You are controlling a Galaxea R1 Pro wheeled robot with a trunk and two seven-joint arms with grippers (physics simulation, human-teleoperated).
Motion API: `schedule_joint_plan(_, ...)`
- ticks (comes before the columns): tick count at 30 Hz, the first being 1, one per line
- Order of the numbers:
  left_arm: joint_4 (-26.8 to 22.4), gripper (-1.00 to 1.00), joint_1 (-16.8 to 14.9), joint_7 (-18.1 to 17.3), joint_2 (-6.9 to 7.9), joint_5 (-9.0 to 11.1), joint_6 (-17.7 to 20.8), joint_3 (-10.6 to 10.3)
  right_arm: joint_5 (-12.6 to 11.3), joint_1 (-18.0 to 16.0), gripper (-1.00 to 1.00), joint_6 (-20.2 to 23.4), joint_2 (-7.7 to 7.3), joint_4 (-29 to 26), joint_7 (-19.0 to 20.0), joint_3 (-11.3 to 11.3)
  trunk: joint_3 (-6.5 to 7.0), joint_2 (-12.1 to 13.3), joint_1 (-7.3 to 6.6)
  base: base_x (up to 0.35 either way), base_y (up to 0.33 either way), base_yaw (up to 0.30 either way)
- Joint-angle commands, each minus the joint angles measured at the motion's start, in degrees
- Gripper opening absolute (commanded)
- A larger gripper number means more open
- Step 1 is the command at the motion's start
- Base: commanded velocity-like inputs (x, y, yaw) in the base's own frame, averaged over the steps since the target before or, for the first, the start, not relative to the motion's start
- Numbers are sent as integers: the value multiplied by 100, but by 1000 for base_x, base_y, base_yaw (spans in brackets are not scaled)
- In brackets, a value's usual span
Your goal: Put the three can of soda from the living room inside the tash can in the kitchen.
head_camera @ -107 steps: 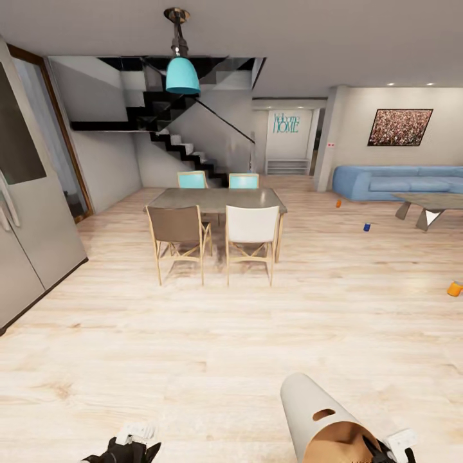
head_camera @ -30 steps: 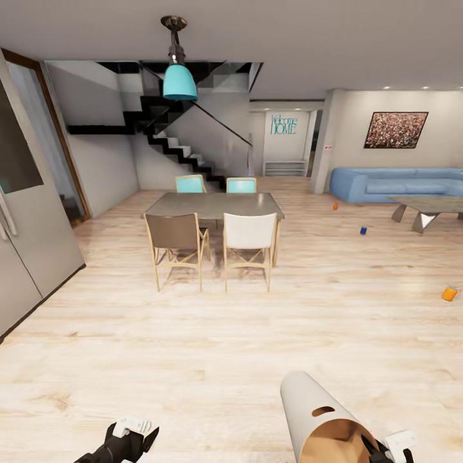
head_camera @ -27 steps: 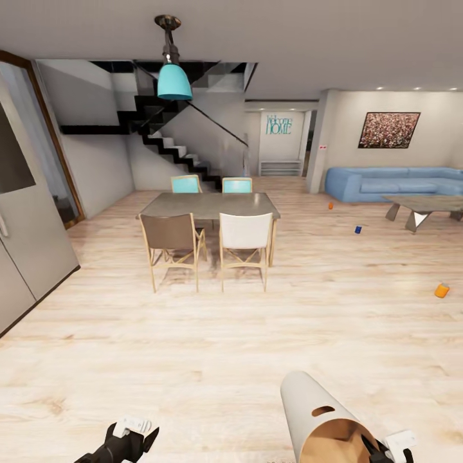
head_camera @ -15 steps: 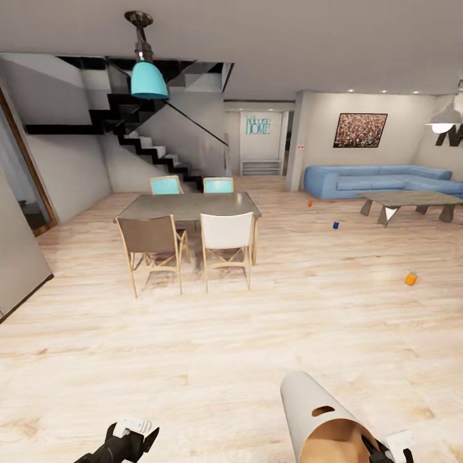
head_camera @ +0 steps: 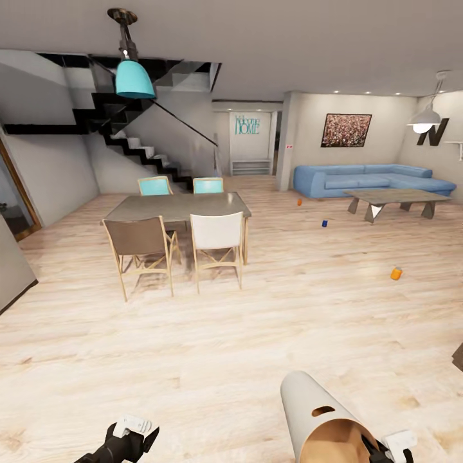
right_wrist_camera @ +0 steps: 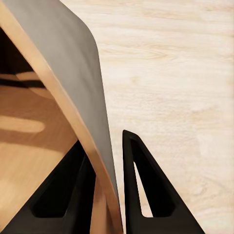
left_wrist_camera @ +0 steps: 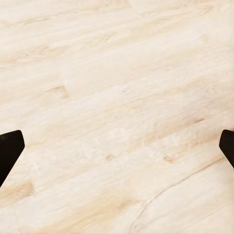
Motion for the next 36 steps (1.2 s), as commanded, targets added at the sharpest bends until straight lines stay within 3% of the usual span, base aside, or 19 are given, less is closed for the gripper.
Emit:
schedule_joint_plan(1,1,100,1,0,0,1,0,0,-44,-3,-100,1,1,-13,27,-19,1,0,0,0,0,-6)
schedule_joint_plan(16,4,100,1,161,0,1,-9,0,-47,-3,-100,1,8,-11,27,-15,1,0,0,0,0,-13)
schedule_joint_plan(36,4,100,-1,176,0,1,-9,0,-51,-3,-100,1,8,-15,27,-19,1,0,0,0,0,-203)
